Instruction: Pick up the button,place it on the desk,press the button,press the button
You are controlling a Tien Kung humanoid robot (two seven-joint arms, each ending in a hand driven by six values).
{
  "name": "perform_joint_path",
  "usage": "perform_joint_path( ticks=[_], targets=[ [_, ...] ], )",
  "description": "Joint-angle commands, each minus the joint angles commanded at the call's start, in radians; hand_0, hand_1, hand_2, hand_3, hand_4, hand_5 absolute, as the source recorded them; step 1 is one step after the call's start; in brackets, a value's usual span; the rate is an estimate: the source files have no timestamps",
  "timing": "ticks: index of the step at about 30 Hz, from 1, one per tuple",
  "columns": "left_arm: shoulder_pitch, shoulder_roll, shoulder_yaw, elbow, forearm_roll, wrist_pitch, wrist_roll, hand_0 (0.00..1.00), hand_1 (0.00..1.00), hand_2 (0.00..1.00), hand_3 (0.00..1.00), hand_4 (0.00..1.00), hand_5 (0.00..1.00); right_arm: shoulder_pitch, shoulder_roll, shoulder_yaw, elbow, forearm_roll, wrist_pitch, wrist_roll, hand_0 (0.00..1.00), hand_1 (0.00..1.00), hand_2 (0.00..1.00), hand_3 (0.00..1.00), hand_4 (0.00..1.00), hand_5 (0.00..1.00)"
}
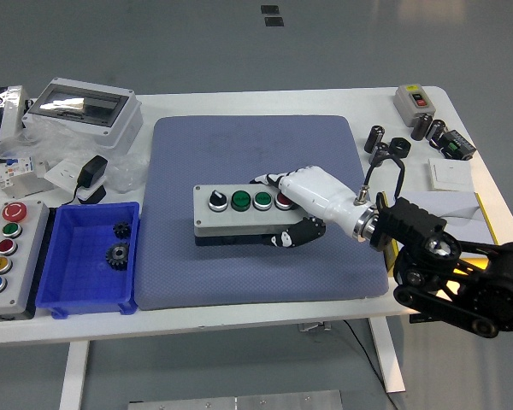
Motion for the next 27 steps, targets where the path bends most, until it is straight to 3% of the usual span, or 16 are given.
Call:
perform_joint_path(
  ticks=[6, 9, 11, 16, 17, 22, 23, 27],
  targets=[
    [-0.002, -0.002, -0.011, 0.000, 0.024, -0.005, 0.004, 0.644, 0.569, 0.621, 0.589, 0.647, 0.191, -0.027, 0.047, -0.020, -0.069, -0.102, -0.012, -0.029, 0.102, 0.277, 0.325, 0.221, 0.002, 0.002],
    [-0.003, -0.003, -0.015, 0.000, 0.031, -0.005, 0.005, 0.644, 0.569, 0.621, 0.589, 0.647, 0.191, -0.034, 0.069, -0.002, -0.097, -0.116, 0.006, -0.043, 0.102, 0.277, 0.325, 0.221, 0.002, 0.002],
    [-0.003, -0.003, -0.015, 0.000, 0.031, -0.005, 0.004, 0.644, 0.569, 0.621, 0.588, 0.647, 0.195, -0.037, 0.079, 0.014, -0.108, -0.115, 0.041, -0.054, 0.158, 0.314, 0.352, 0.238, 0.002, 0.002],
    [-0.004, -0.003, -0.008, 0.000, 0.021, 0.005, -0.009, 0.644, 0.569, 0.621, 0.588, 0.647, 0.195, -0.041, 0.086, 0.045, -0.122, -0.091, 0.137, -0.078, 0.158, 0.314, 0.352, 0.238, 0.002, 0.002],
    [-0.005, -0.003, -0.007, 0.000, 0.020, 0.007, -0.010, 0.644, 0.570, 0.621, 0.588, 0.648, 0.198, -0.042, 0.086, 0.050, -0.123, -0.086, 0.156, -0.083, 0.338, 0.433, 0.426, 0.287, 0.134, 0.002],
    [-0.005, -0.003, -0.007, 0.000, 0.018, 0.009, -0.010, 0.644, 0.570, 0.621, 0.588, 0.648, 0.198, -0.050, 0.079, 0.064, -0.118, -0.078, 0.200, -0.106, 0.338, 0.433, 0.426, 0.287, 0.134, 0.002],
    [-0.005, -0.003, -0.007, 0.000, 0.019, 0.009, -0.010, 0.644, 0.570, 0.621, 0.589, 0.648, 0.201, -0.052, 0.077, 0.067, -0.117, -0.079, 0.205, -0.110, 0.659, 0.645, 0.632, 0.614, 0.110, 0.002],
    [-0.005, -0.003, -0.008, 0.000, 0.019, 0.010, -0.010, 0.644, 0.570, 0.621, 0.589, 0.648, 0.201, -0.057, 0.069, 0.079, -0.107, -0.087, 0.219, -0.124, 0.659, 0.645, 0.632, 0.614, 0.110, 0.002]
  ],
)
